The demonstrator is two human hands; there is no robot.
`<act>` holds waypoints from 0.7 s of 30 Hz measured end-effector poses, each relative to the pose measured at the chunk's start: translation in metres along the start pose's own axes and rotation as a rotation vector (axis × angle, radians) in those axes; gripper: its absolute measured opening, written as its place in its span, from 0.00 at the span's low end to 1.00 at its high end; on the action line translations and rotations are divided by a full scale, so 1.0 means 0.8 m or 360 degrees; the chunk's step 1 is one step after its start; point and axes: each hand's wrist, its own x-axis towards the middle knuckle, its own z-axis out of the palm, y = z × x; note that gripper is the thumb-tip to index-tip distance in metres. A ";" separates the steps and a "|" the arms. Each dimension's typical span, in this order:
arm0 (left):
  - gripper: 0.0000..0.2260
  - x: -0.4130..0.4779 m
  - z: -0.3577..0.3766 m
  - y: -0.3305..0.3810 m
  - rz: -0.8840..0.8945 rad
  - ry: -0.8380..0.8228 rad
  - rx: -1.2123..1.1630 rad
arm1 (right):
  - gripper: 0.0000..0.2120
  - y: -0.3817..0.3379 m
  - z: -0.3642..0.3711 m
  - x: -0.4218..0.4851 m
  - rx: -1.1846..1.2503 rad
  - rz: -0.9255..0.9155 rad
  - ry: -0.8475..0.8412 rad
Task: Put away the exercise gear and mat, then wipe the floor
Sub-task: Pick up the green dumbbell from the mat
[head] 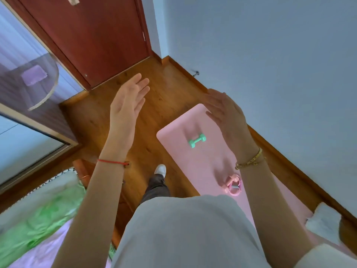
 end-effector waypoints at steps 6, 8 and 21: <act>0.20 0.127 0.008 -0.016 -0.0064 -0.0417 0.0044 | 0.22 0.006 0.018 0.060 0.0119 0.0026 0.0500; 0.19 0.164 0.009 -0.017 -0.0063 -0.0535 0.0071 | 0.20 0.010 0.025 0.077 0.0165 0.0047 0.0632; 0.17 0.300 0.018 -0.050 -0.0236 -0.1067 0.0111 | 0.19 0.048 0.082 0.118 0.0362 0.0080 0.1204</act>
